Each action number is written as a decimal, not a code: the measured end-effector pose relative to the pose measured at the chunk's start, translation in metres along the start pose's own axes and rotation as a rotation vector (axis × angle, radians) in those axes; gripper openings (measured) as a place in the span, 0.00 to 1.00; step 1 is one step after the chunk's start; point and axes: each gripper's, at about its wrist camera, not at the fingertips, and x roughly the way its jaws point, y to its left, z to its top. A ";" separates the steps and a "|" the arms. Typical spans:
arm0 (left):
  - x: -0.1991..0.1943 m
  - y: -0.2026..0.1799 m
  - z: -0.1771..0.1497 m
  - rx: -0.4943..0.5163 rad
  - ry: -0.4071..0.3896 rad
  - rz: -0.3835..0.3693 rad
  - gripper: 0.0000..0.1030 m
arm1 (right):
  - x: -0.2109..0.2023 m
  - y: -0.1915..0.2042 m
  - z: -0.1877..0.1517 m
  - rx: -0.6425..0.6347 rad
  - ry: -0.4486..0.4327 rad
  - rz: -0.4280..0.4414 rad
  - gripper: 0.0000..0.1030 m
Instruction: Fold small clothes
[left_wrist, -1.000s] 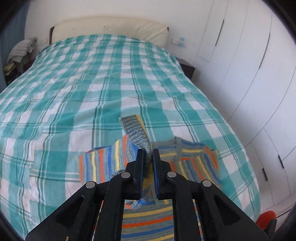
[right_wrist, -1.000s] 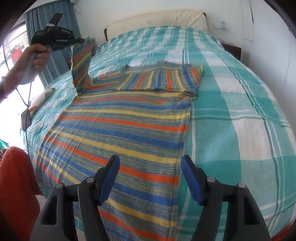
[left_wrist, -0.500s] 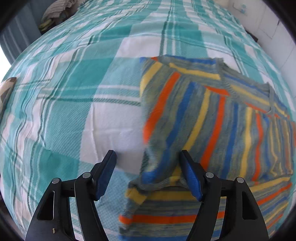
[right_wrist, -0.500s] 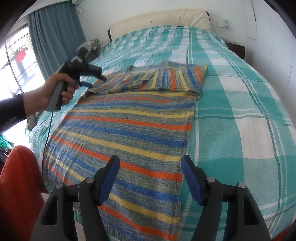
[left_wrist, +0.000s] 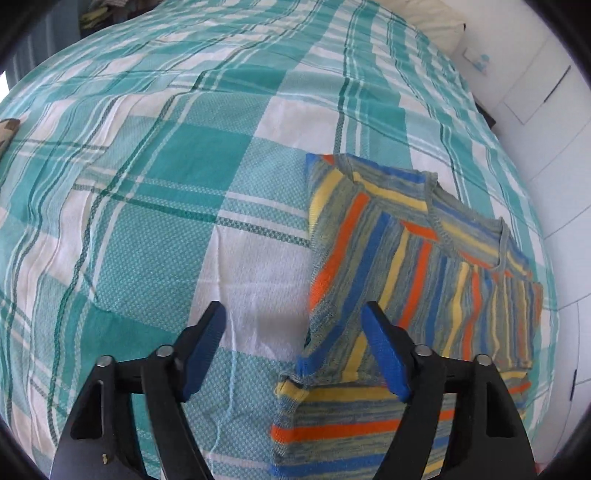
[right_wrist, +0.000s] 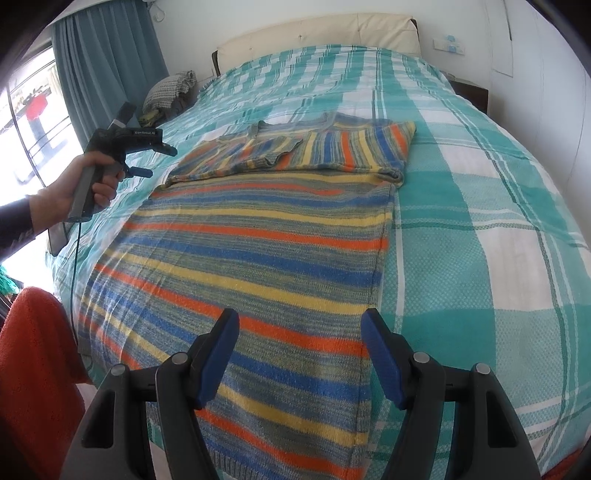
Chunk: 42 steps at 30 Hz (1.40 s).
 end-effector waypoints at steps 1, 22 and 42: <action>0.011 -0.005 -0.003 0.024 0.027 0.065 0.03 | 0.001 0.001 -0.001 -0.008 0.005 -0.003 0.66; -0.088 0.068 -0.136 -0.033 -0.168 0.139 0.86 | -0.035 -0.056 0.012 0.128 -0.112 -0.182 0.68; -0.062 0.085 -0.169 -0.086 -0.135 0.195 0.99 | 0.000 -0.120 -0.022 0.362 0.005 -0.341 0.97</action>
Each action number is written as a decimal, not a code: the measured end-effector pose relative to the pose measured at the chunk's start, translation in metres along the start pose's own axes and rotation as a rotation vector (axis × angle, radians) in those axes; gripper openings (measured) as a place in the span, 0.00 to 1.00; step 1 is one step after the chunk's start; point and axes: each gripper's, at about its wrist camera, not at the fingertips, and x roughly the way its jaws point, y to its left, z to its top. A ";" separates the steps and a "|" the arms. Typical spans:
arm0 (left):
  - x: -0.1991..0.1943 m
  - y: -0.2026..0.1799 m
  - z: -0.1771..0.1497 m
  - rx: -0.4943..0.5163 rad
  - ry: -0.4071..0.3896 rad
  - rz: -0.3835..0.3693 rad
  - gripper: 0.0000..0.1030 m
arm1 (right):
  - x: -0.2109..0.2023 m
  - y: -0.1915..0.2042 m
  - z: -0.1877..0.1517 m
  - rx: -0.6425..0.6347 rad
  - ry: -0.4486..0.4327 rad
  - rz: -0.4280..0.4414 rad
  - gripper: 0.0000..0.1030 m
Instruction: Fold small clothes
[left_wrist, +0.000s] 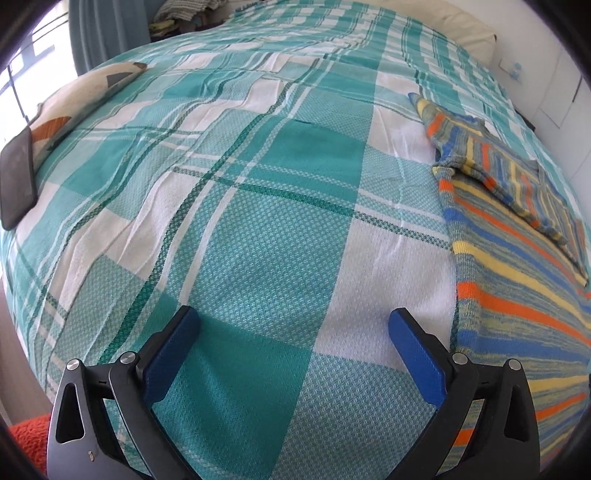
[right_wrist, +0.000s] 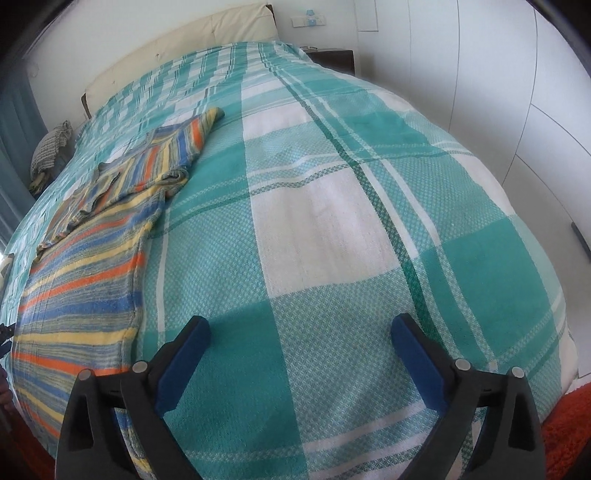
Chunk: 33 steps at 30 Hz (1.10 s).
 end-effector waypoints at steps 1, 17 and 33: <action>0.000 0.000 0.000 0.000 0.000 0.000 0.99 | 0.000 0.000 0.000 0.001 -0.001 0.001 0.97; 0.004 -0.002 -0.001 0.015 0.004 0.011 1.00 | 0.004 0.008 -0.002 -0.027 -0.002 -0.023 1.00; 0.005 -0.005 -0.004 0.044 0.005 0.033 1.00 | -0.007 0.018 0.005 -0.124 -0.007 -0.167 0.99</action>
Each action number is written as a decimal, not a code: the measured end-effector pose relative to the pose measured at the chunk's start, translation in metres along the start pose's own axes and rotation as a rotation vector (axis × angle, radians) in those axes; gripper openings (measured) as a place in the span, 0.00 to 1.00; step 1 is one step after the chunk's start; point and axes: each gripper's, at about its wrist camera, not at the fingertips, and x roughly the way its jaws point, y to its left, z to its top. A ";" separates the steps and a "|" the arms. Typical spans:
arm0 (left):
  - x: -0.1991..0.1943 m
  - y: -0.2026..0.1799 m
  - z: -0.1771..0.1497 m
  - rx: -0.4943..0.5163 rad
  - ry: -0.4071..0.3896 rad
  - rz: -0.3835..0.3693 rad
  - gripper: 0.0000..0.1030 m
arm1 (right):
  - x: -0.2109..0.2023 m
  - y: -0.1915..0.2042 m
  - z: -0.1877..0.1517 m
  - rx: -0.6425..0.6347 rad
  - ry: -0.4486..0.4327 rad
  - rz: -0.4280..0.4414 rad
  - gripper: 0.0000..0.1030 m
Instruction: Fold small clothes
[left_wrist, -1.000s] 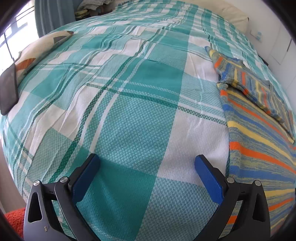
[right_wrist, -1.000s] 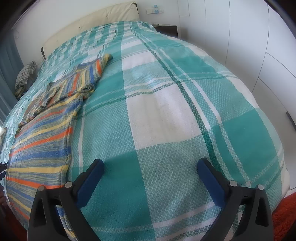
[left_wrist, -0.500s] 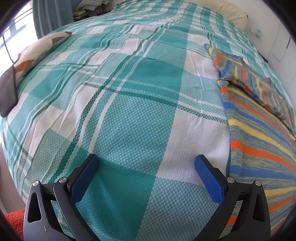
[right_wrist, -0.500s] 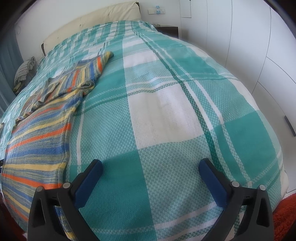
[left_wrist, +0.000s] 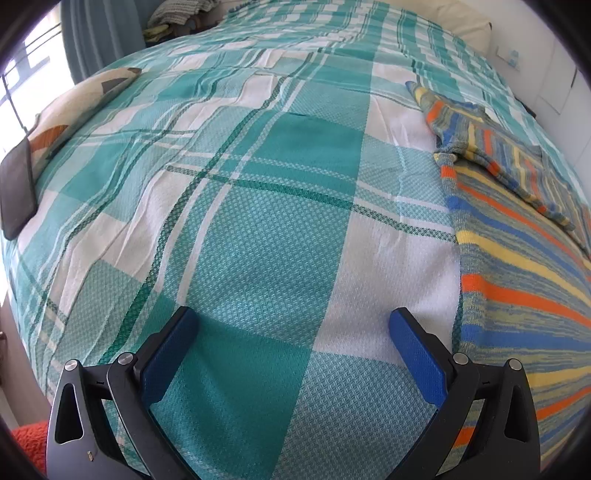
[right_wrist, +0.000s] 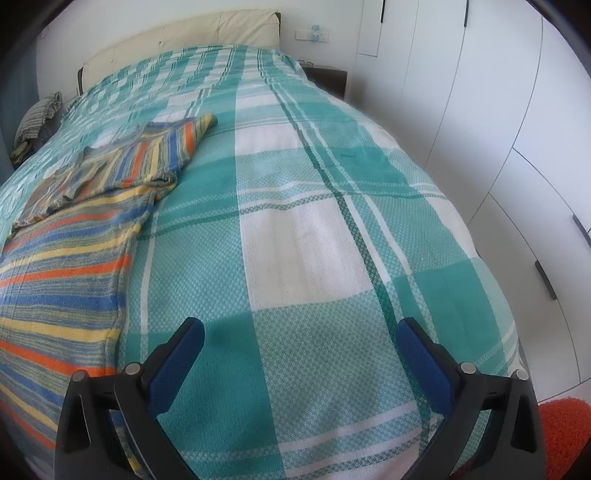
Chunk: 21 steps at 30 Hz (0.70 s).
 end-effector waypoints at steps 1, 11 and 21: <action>0.000 0.000 0.000 0.001 -0.001 0.000 1.00 | 0.009 0.002 -0.003 -0.008 0.043 0.012 0.99; 0.000 -0.001 0.000 0.010 -0.004 0.005 1.00 | 0.012 0.004 -0.009 -0.015 0.029 0.001 1.00; 0.000 -0.002 0.000 0.010 -0.005 0.006 1.00 | 0.012 0.004 -0.009 -0.018 0.027 -0.003 1.00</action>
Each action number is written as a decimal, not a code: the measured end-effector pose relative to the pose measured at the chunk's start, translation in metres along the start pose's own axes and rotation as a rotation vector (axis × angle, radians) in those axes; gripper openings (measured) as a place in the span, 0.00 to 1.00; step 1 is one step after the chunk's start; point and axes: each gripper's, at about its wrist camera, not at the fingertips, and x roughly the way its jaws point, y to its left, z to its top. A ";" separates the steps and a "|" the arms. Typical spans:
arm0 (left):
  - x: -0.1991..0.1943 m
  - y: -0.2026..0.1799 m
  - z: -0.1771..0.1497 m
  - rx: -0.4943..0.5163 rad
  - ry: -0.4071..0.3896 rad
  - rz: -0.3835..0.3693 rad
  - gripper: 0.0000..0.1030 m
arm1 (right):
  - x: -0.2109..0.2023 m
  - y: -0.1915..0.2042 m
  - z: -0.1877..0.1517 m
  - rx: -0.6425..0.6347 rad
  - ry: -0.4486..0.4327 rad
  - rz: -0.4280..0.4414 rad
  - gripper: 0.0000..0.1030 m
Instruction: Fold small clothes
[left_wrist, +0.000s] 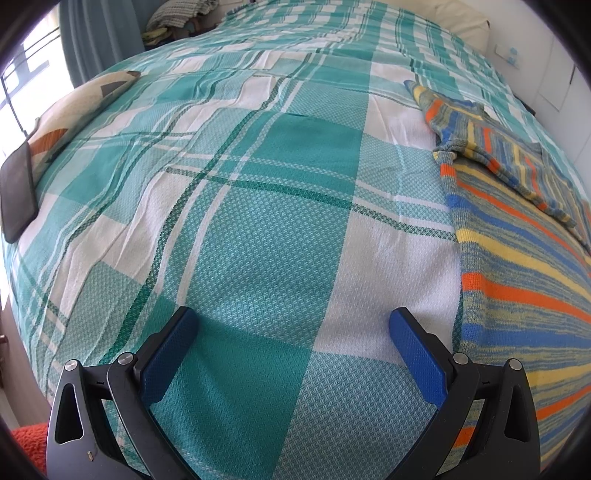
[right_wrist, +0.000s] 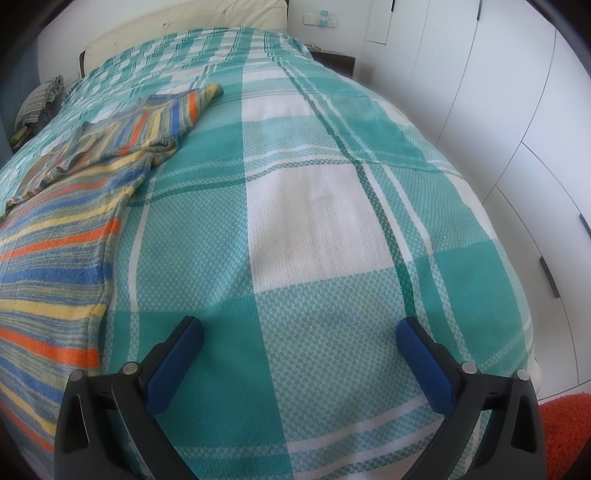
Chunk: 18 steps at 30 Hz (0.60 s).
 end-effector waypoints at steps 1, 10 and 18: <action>0.000 0.000 0.000 0.000 0.000 0.000 1.00 | 0.000 0.000 0.000 0.000 0.000 -0.001 1.00; 0.000 0.000 0.000 0.000 0.001 0.000 1.00 | 0.000 0.001 0.000 -0.003 -0.002 -0.007 1.00; 0.000 0.000 0.000 0.001 -0.003 0.002 1.00 | 0.000 0.001 0.000 -0.005 -0.003 -0.009 1.00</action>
